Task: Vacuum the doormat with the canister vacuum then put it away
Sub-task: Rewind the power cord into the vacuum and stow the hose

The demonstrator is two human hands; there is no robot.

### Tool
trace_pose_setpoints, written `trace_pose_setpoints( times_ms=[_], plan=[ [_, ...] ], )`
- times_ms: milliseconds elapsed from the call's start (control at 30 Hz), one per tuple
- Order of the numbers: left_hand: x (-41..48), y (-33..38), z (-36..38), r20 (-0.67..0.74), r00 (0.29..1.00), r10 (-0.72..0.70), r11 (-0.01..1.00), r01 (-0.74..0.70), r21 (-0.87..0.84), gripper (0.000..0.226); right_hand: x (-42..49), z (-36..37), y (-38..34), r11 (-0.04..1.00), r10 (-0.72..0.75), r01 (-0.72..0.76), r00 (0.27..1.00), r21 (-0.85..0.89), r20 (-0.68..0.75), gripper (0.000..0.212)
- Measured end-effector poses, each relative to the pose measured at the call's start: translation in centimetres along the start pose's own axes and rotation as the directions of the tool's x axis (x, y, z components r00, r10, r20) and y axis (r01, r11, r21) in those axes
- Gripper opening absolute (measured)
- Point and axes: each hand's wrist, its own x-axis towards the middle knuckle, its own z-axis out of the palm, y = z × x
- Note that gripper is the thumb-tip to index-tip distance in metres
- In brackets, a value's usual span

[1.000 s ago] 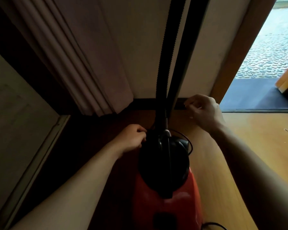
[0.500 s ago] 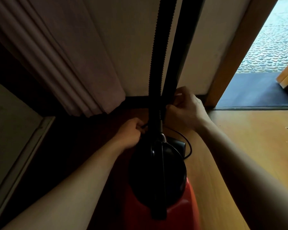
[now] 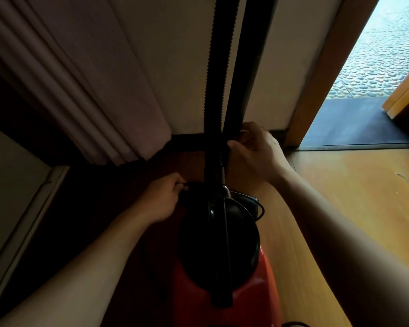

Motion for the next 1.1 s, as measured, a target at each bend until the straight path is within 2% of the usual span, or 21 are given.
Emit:
trace_pose_setpoints(
  times_ms=[133,233,400,500,733,867,967,1100],
  plan=[
    [0.0,1.2,0.6,0.035,0.998,0.060,0.997,-0.058,-0.056,0.020,-0.3,0.5,0.8,1.000,0.012,-0.012,1.000,-0.021,0.005,0.039],
    [0.5,1.8,1.0,0.022,0.999,0.028,0.999,-0.027,-0.042,0.019,-0.4,0.7,1.1,0.999,-0.005,0.005,1.000,-0.033,-0.004,0.040],
    [0.9,2.5,1.7,0.006,1.000,-0.030,0.998,0.030,-0.049,0.019,0.0,1.3,-0.5,0.996,-0.002,0.002,1.000,0.086,0.000,0.058],
    [0.9,2.5,1.8,-0.030,0.999,-0.041,0.996,0.039,-0.081,0.019,0.7,1.5,-1.1,0.985,0.013,-0.014,1.000,0.173,0.010,0.051],
    [0.6,2.8,1.6,-0.064,0.996,-0.063,0.997,0.060,-0.049,0.022,1.5,0.7,-1.4,0.990,-0.075,0.077,0.997,0.122,-0.019,0.047],
    [0.8,3.0,1.4,0.010,0.999,-0.037,0.998,0.036,0.054,0.022,2.1,0.6,-2.1,0.988,-0.106,0.110,0.994,0.106,-0.041,0.046],
    [1.1,2.7,1.5,0.059,0.997,-0.053,0.997,0.049,0.062,0.021,2.4,0.7,-2.0,0.986,-0.128,0.131,0.991,0.104,-0.040,0.044],
    [0.6,1.0,0.6,-0.096,0.982,-0.163,0.982,0.171,0.082,0.021,2.4,0.6,-1.5,0.989,-0.122,0.122,0.992,0.085,-0.012,0.044]
  ],
)
